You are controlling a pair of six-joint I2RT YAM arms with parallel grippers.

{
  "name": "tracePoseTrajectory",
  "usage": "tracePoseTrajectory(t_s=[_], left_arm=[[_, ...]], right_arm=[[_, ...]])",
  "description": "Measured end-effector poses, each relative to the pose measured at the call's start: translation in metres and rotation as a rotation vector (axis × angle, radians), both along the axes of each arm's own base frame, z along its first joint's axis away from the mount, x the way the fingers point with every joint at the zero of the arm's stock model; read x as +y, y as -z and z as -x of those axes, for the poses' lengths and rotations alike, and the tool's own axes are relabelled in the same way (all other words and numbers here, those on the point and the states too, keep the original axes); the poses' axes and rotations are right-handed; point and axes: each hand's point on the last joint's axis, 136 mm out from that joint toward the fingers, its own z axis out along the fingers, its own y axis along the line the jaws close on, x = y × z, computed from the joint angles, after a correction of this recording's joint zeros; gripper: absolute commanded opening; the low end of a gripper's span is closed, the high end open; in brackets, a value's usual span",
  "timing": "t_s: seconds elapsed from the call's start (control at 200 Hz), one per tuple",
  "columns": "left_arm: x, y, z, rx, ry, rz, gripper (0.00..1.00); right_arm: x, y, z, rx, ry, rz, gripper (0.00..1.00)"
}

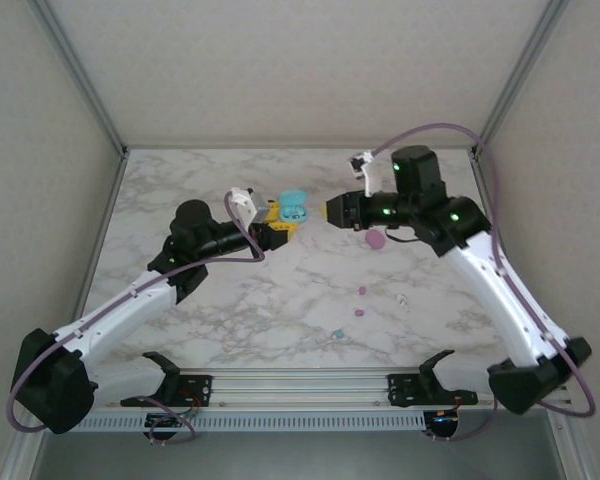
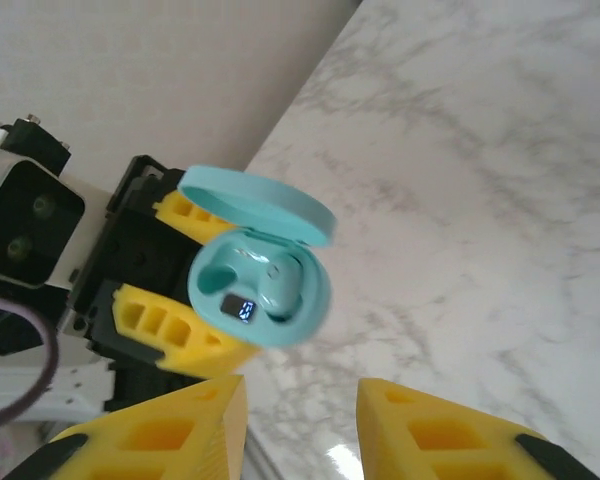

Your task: Insert wireless bluetooth earbuds into charging case

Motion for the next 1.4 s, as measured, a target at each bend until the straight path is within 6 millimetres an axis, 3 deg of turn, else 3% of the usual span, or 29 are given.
tracePoseTrajectory(t_s=[0.09,0.165,0.24,0.315,0.43,0.576,0.746,0.941,1.397], left_arm=[[0.004,-0.003,0.001,-0.009,-0.018,0.005,0.2],[0.007,-0.005,0.002,-0.013,-0.032,0.008,0.2],[0.01,-0.009,0.004,-0.014,-0.044,0.01,0.2],[0.013,-0.013,0.008,-0.017,-0.049,0.012,0.2],[0.018,-0.02,0.012,-0.029,-0.061,0.022,0.2],[0.02,-0.024,0.014,-0.035,-0.067,0.027,0.2],[0.021,-0.022,0.014,-0.029,-0.071,0.023,0.2],[0.021,-0.022,0.014,-0.029,-0.071,0.022,0.2],[0.019,-0.016,0.011,-0.015,-0.071,0.01,0.2]], right_arm=[[-0.023,0.005,0.006,-0.037,0.081,0.053,0.36],[-0.036,0.029,0.009,-0.002,0.123,0.117,0.35],[-0.041,0.067,0.013,0.093,0.135,0.19,0.35],[-0.043,0.118,0.018,0.229,0.133,0.274,0.35],[-0.047,0.198,0.045,0.455,0.112,0.409,0.34],[-0.052,0.252,0.084,0.652,0.121,0.481,0.36],[-0.051,0.283,0.11,0.767,0.177,0.472,0.43],[-0.052,0.307,0.125,0.848,0.283,0.414,0.48],[-0.028,0.33,0.135,0.922,0.333,0.388,0.51]])
